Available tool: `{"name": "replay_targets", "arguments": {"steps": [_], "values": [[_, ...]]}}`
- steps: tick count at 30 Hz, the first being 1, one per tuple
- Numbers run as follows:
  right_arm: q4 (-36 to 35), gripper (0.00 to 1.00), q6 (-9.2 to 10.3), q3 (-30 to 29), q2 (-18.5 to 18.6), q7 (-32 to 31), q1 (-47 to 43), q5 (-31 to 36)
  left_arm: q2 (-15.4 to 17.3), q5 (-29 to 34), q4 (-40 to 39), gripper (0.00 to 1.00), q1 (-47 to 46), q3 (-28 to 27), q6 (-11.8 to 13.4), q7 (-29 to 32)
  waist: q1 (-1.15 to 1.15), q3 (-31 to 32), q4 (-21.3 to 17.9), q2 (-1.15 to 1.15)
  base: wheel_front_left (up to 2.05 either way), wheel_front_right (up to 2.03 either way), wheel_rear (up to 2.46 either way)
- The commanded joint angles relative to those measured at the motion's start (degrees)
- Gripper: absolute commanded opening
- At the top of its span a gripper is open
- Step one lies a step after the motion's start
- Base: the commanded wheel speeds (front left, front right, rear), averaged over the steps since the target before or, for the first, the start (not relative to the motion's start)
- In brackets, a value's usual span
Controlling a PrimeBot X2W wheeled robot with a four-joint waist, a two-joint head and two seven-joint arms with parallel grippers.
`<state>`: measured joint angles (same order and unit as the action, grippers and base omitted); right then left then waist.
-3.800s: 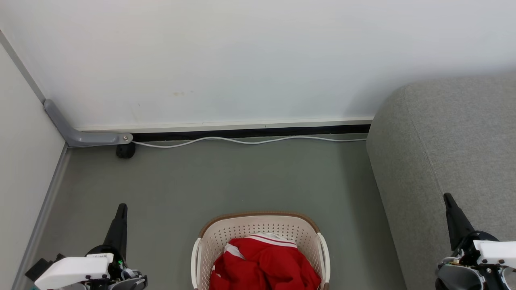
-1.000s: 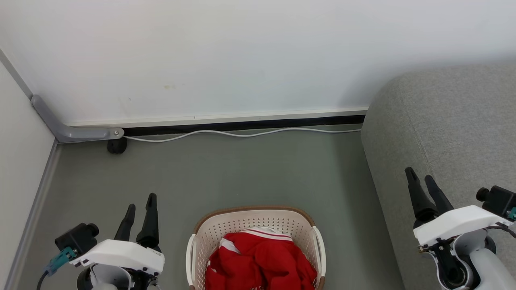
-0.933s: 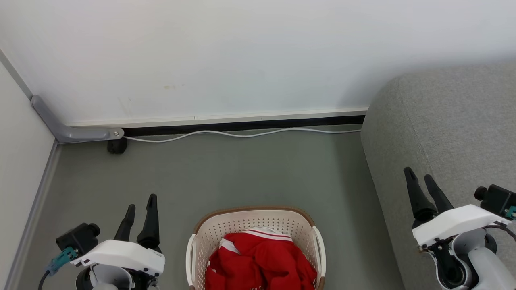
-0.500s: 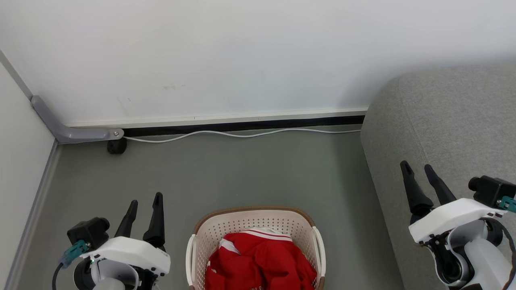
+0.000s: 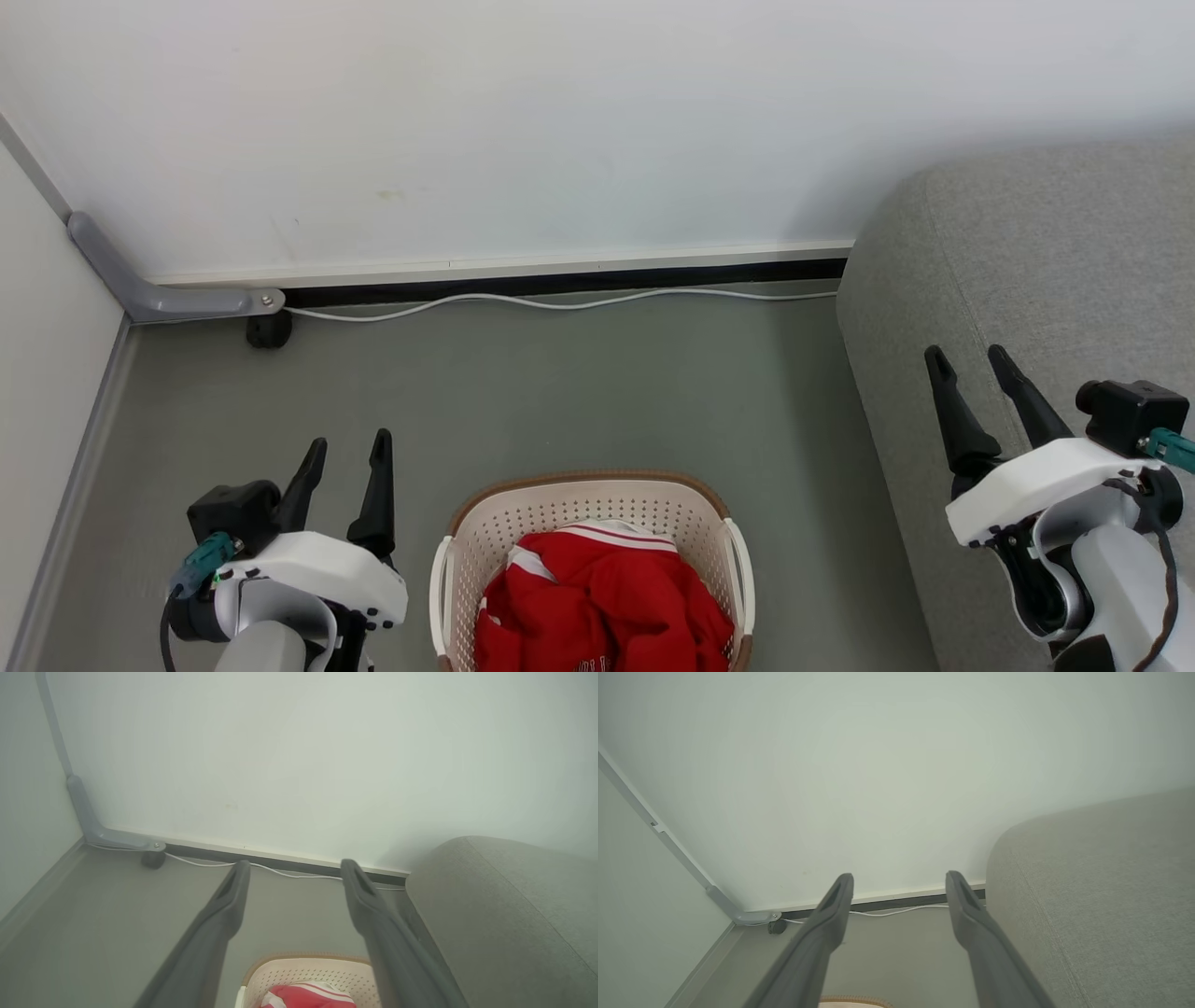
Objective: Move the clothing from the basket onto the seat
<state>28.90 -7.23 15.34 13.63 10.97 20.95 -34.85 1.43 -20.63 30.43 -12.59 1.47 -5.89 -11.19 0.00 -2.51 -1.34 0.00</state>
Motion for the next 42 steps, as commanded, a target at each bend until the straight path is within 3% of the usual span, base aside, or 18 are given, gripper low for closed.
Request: {"name": "replay_targets", "arguments": {"steps": [1,18,42], "values": [[-0.8,1.0,-0.24,1.2,1.2,1.2,2.3,1.8,1.2,2.2,-1.0,1.0,-3.5,-1.0,0.7,-0.9,0.0,-0.1,0.0,0.0,0.0,0.0,0.0],[0.7,1.0,-0.25,1.1,2.2,4.0,5.2,11.6,1.4,12.5,0.0,1.0,-5.6,-1.1,2.0,-3.8,0.0,-0.9,-0.3,0.0,0.0,0.0,0.0],[-2.3,1.0,-0.25,-2.6,1.8,4.0,6.1,11.2,1.4,8.8,-0.3,1.0,-6.2,-0.1,3.6,-3.8,0.0,-5.3,-0.9,0.0,0.0,0.0,0.0]]}}
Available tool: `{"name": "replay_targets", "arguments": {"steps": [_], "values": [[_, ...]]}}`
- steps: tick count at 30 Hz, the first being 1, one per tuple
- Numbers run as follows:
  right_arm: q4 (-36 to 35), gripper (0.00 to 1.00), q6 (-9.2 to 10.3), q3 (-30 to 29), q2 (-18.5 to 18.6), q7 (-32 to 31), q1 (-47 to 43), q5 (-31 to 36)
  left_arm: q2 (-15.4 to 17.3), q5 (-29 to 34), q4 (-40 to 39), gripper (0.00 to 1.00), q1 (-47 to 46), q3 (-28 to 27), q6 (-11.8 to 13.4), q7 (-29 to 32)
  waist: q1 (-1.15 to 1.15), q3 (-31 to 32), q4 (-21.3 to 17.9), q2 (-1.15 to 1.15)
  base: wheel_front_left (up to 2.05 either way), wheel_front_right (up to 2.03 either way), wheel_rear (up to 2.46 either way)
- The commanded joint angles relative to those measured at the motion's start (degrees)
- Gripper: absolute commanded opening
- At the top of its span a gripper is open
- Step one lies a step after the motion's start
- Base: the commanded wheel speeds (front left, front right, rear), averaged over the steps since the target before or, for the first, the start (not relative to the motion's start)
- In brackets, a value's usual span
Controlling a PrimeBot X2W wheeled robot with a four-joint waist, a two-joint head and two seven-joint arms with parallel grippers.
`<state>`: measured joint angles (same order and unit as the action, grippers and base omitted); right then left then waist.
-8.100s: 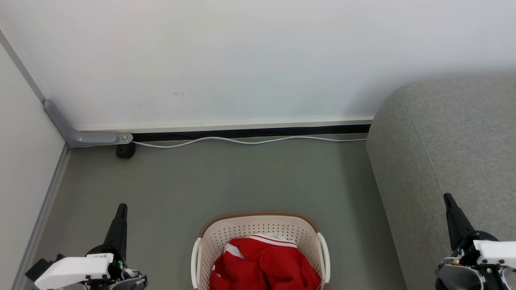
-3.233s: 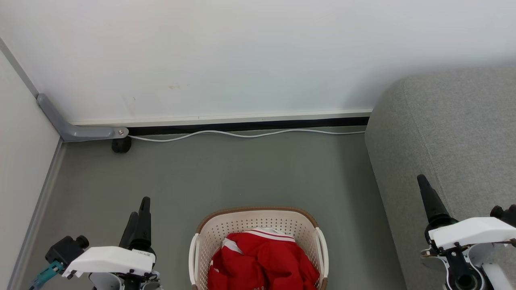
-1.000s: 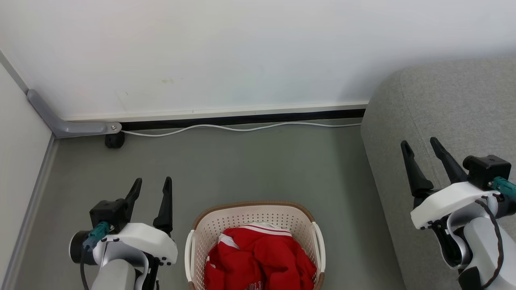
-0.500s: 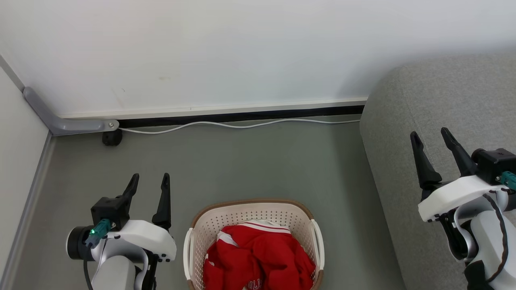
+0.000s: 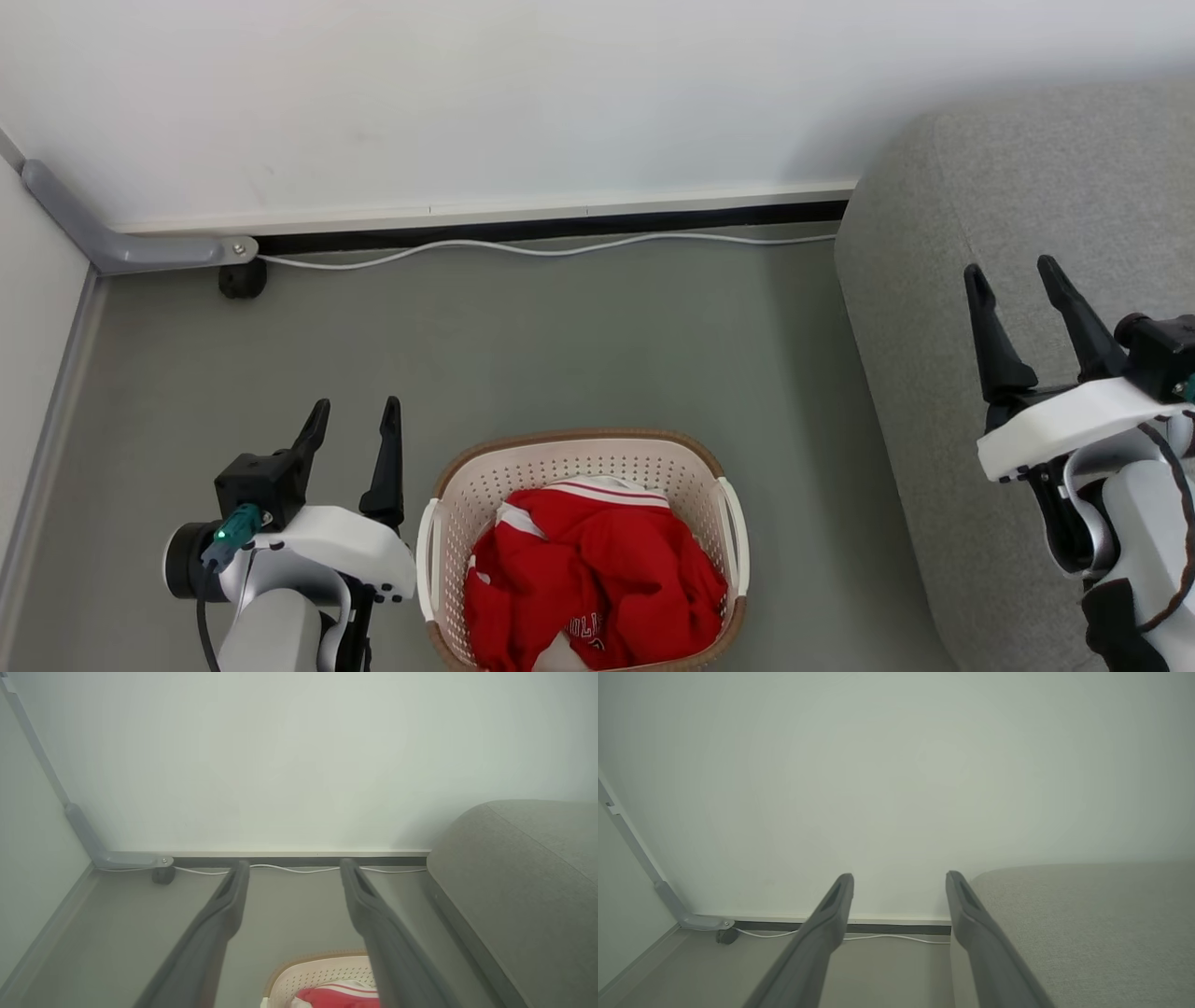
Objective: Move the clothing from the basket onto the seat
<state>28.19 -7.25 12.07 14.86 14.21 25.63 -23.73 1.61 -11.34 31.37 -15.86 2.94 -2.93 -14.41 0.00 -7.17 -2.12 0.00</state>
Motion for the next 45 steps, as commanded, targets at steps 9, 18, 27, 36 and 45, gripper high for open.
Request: {"name": "replay_targets", "arguments": {"steps": [9,18,27,36,45], "values": [[-6.4,1.0,-0.24,0.0,2.2,0.8,4.5,-0.7,1.3,-3.6,0.1,1.0,-5.4,2.0,2.0,-0.6,0.0,-8.3,-1.1,0.0,0.0,0.0,0.0],[-12.1,1.0,-0.24,-0.7,4.0,0.8,11.1,-2.0,1.3,-9.4,4.0,1.0,-10.1,8.4,4.1,-0.6,0.0,-21.6,-3.6,0.0,0.0,0.0,0.0],[-16.4,1.0,-0.24,-0.5,4.8,0.8,16.9,-3.1,1.3,-16.3,10.0,1.0,-16.5,15.7,4.1,-0.6,0.0,-32.5,-5.4,0.0,0.0,0.0,0.0],[-17.5,1.0,-0.24,0.1,4.6,0.8,18.9,-3.5,1.3,-24.1,15.1,1.0,-21.0,21.2,2.4,-0.6,0.0,-37.7,-6.9,0.0,0.0,0.0,0.0],[-18.6,1.0,-0.24,0.8,3.9,0.8,20.6,-3.9,1.3,-32.8,20.0,1.0,-26.3,30.4,1.0,-0.6,0.0,-41.3,-9.2,0.0,0.0,0.0,0.0]]}}
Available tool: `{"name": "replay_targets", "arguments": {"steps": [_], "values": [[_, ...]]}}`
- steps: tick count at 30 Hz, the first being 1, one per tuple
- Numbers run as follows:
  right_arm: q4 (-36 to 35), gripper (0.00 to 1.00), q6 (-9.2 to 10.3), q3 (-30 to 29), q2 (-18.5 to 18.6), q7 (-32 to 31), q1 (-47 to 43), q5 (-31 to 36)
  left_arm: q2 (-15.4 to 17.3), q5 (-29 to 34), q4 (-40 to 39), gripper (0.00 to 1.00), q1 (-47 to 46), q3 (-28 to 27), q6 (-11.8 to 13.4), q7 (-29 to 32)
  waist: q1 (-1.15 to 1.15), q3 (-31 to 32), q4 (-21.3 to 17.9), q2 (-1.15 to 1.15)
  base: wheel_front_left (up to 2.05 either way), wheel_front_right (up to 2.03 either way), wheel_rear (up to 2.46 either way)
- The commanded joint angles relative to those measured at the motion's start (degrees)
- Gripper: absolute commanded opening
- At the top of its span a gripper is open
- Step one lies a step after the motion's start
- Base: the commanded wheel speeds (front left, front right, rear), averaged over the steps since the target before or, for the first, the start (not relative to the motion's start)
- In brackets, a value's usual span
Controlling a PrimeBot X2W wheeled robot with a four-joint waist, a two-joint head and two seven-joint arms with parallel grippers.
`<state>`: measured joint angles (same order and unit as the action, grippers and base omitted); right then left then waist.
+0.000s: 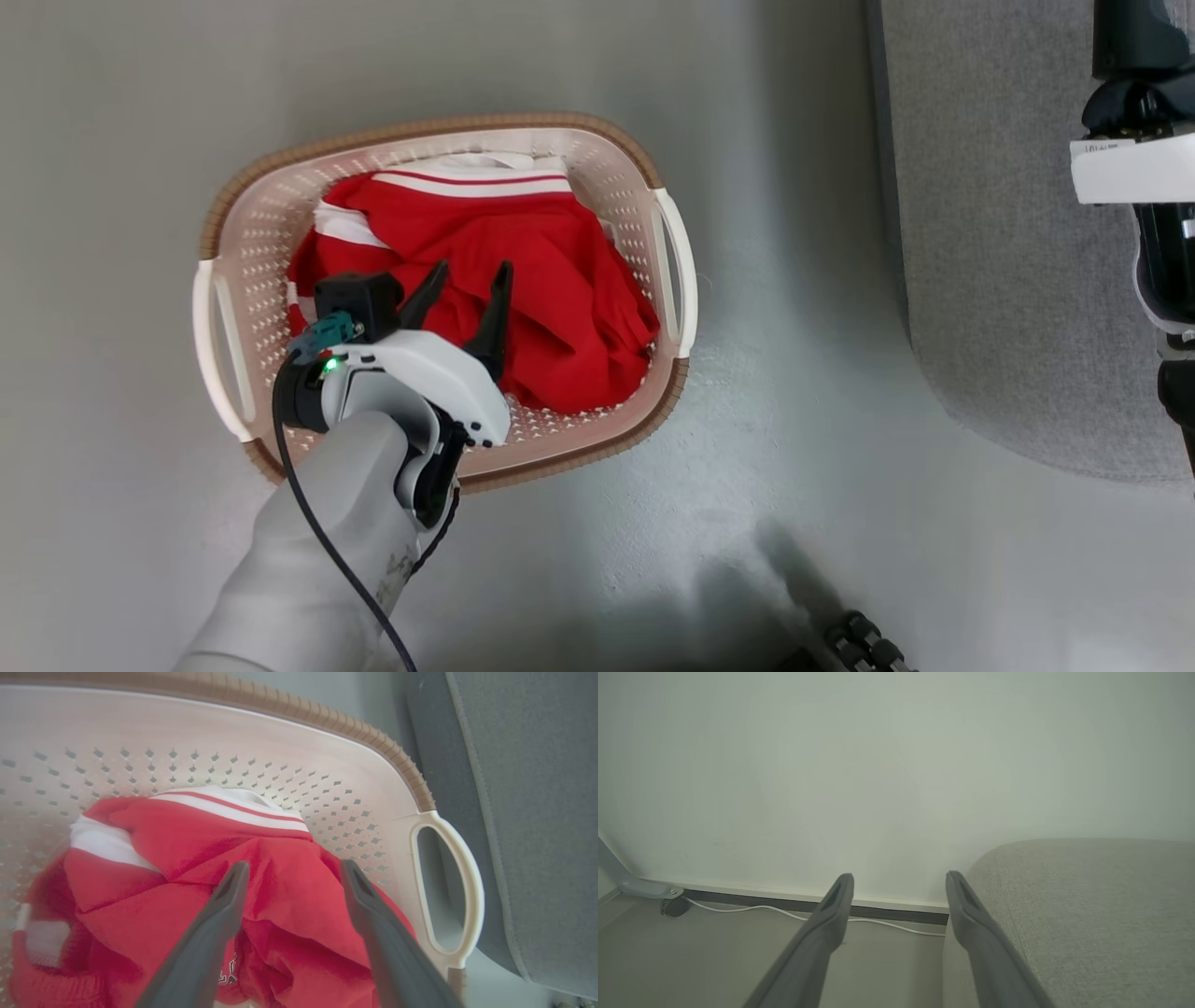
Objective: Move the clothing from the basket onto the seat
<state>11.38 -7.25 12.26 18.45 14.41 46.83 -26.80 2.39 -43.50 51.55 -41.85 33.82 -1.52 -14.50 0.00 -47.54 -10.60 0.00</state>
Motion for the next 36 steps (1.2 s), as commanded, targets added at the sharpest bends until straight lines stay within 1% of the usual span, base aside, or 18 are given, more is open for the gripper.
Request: {"name": "replay_targets", "arguments": {"steps": [1,5,9,13,15,19,22,23,24,28,31,36], "values": [[-2.0,1.0,-0.24,0.7,0.2,0.6,-0.2,-1.0,0.5,-1.2,0.4,1.0,-1.0,0.4,-0.4,-0.5,0.0,-1.4,-1.1,0.0,0.0,0.0,0.0],[-3.2,1.0,-0.24,1.1,-0.2,0.6,1.0,-1.2,0.5,-2.8,3.8,1.0,-4.3,4.0,-0.9,-0.5,0.0,-3.6,-2.5,0.0,0.0,0.0,0.0],[-4.7,1.0,-0.24,1.4,-0.6,0.6,1.9,-1.3,0.5,-4.0,7.5,1.0,-7.5,7.8,-0.4,-0.5,0.0,-5.8,-3.8,0.0,0.0,0.0,0.0],[-6.0,1.0,-0.24,1.3,-0.6,0.6,2.0,-1.3,0.5,-5.7,10.4,1.0,-10.3,11.7,-1.0,-0.5,0.0,-7.2,-4.2,0.0,0.0,0.0,0.0],[-6.4,1.0,-0.24,1.2,-0.5,0.6,1.7,-1.3,0.5,-6.9,11.2,1.0,-11.3,13.9,-1.2,0.0,0.0,-7.5,-4.3,0.0,0.0,0.0,0.0],[-7.1,1.0,-0.24,0.9,-0.4,0.6,1.0,-1.3,0.5,-9.1,12.2,1.0,-12.7,17.8,-0.5,1.5,0.0,-8.0,-4.5,0.0,0.0,0.0,0.0],[-7.3,1.0,-0.24,0.7,-0.5,0.6,0.7,-1.3,0.5,-10.8,12.7,1.0,-13.2,20.3,-0.5,3.1,0.0,-8.0,-4.7,0.0,0.0,0.0,0.0],[-7.3,1.0,-0.24,0.6,-0.4,0.6,0.6,-1.2,0.5,-11.4,12.7,0.31,-13.4,21.0,-0.4,3.2,0.0,-7.9,-4.7,0.0,0.0,0.0,0.0],[-7.3,1.0,-0.24,0.5,-0.5,0.6,0.6,-1.2,0.5,-11.9,12.7,0.0,-13.5,21.6,-0.1,3.4,0.0,-7.9,-4.7,0.0,0.0,0.0,0.0],[-7.2,1.0,-0.24,0.3,-0.6,0.6,0.7,-1.3,0.5,-13.3,12.8,0.0,-13.9,23.4,0.2,3.4,0.0,-7.5,-4.8,0.0,0.0,0.0,0.0],[-7.0,1.0,-0.24,0.1,-1.1,0.6,1.1,-1.3,0.5,-14.1,13.1,0.0,-14.8,24.7,0.4,2.3,0.0,-7.1,-4.9,0.0,0.0,0.0,0.0],[-5.7,1.0,-0.24,0.3,-1.9,0.6,1.1,-1.2,0.5,-15.3,13.5,0.0,-14.3,26.0,0.0,0.3,0.0,-4.7,-4.6,0.0,0.0,0.0,0.0]]}}
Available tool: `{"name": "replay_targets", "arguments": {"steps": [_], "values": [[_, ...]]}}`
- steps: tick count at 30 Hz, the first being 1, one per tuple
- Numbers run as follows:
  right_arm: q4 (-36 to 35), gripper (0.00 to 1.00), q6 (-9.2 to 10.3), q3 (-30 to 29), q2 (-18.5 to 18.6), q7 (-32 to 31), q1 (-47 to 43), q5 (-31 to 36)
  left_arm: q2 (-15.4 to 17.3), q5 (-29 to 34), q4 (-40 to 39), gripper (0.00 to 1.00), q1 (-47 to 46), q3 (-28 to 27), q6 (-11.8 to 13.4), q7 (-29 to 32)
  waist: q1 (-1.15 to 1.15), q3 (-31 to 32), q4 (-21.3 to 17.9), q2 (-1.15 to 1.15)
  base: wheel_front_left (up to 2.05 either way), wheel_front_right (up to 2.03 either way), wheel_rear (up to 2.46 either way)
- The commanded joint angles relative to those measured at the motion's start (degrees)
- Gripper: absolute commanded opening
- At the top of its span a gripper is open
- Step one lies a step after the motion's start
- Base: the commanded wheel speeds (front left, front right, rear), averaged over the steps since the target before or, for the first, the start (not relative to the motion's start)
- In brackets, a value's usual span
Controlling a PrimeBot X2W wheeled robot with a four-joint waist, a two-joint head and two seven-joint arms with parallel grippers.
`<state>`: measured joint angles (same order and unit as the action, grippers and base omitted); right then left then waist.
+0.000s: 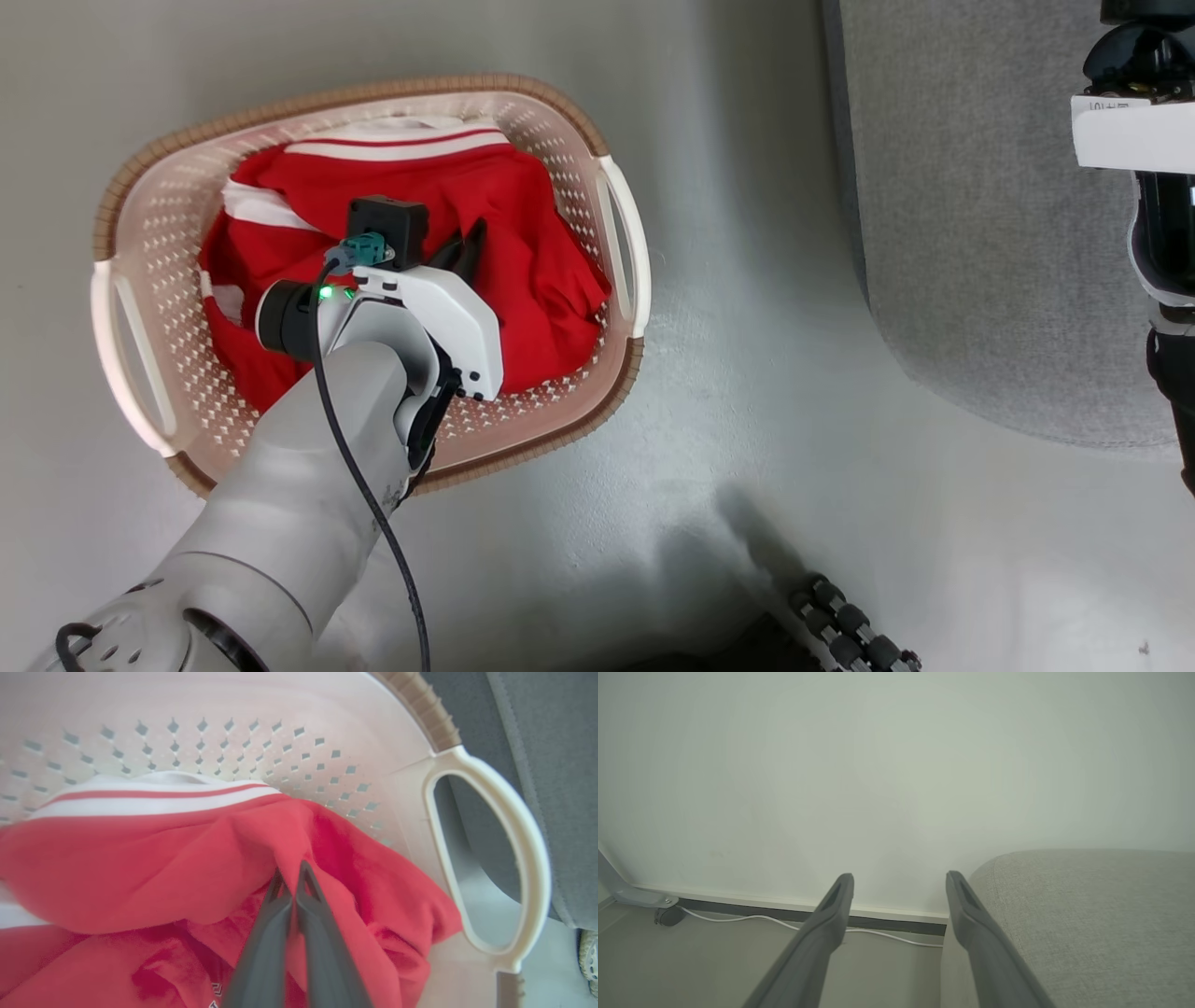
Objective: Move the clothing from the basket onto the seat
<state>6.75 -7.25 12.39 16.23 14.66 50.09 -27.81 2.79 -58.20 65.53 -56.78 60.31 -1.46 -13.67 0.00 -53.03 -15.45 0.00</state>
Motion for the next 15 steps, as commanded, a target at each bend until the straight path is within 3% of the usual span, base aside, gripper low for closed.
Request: {"name": "replay_targets", "arguments": {"steps": [1,9,13,15], "values": [[-0.8,1.0,-0.24,0.2,0.3,0.3,-2.4,-0.2,0.1,-0.9,-0.6,0.0,1.0,-0.3,-0.1,-0.7,0.0,1.5,0.5,0.0,0.0,0.0,0.0],[2.1,1.0,-0.24,1.0,0.4,0.3,-4.9,0.1,0.1,-0.4,-3.8,0.0,4.8,-2.9,0.3,-1.3,0.0,8.6,2.7,0.0,0.0,0.0,0.0],[4.1,1.0,-0.24,1.4,0.4,0.3,-6.5,0.3,0.1,3.2,-5.9,0.0,7.7,-6.9,0.8,-1.3,0.0,12.8,4.0,0.0,0.0,0.0,0.0],[5.9,1.0,-0.24,2.1,0.4,0.3,-8.4,0.8,0.1,7.6,-8.6,0.0,11.3,-12.7,1.3,-1.3,0.0,17.0,5.2,0.0,0.0,0.0,0.0]]}}
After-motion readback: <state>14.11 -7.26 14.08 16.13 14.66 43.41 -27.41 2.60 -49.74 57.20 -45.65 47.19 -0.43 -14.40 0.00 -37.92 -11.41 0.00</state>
